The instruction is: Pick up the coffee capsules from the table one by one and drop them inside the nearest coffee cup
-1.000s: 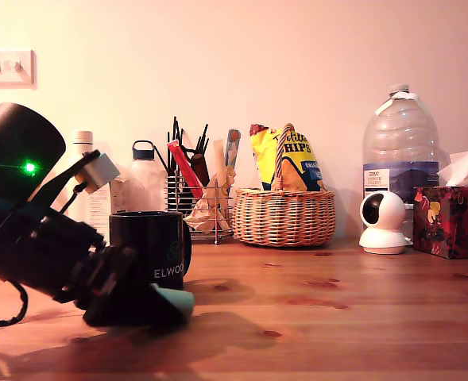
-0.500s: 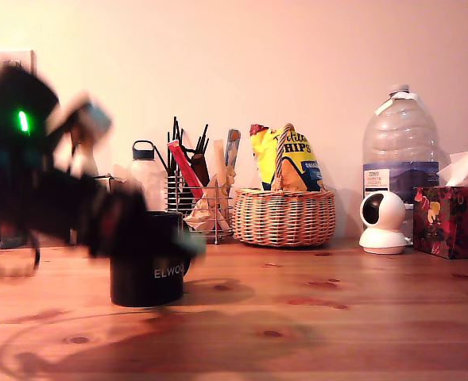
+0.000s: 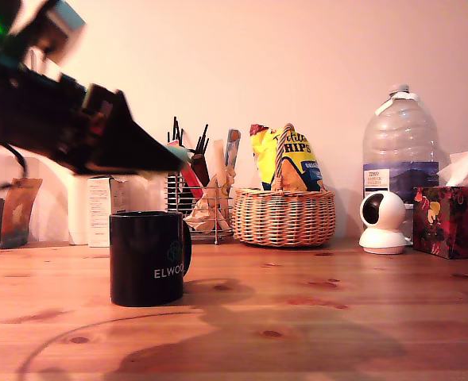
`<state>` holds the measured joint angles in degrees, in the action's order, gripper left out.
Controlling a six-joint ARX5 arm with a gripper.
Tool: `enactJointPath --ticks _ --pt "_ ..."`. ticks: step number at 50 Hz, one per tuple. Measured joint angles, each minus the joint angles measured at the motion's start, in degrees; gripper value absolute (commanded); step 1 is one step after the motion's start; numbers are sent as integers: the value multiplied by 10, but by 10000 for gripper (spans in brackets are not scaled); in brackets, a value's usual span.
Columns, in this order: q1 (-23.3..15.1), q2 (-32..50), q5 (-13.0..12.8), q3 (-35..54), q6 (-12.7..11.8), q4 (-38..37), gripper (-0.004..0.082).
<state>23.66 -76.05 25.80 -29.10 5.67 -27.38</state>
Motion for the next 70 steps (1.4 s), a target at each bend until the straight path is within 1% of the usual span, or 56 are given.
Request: enactJointPath --ticks 1,3,4,5,9,12,16,22,25,34,45,52,57,70 --pt "-3 1 -4 -2 -9 6 225" --pt "-9 1 -9 -10 -9 28 225" --pt "-11 1 -12 -14 -22 40 225" --pt "-13 1 -14 -19 -23 54 225" --pt "-20 1 -22 -43 -24 98 225" --pt "-20 1 -31 -65 -25 129 225" --pt "-20 1 -36 -99 -25 166 225" --pt "-20 0 -50 -160 -25 259 225" --pt "-20 -3 -60 -181 -25 289 225" --pt "-20 -45 -68 -224 -25 346 225" --pt "-20 -111 -68 -277 -25 408 225" --pt "-20 -129 -68 -317 -25 445 225" --pt "-20 -142 -70 -339 -25 458 225" --pt "-20 -156 -74 -346 -25 504 225"
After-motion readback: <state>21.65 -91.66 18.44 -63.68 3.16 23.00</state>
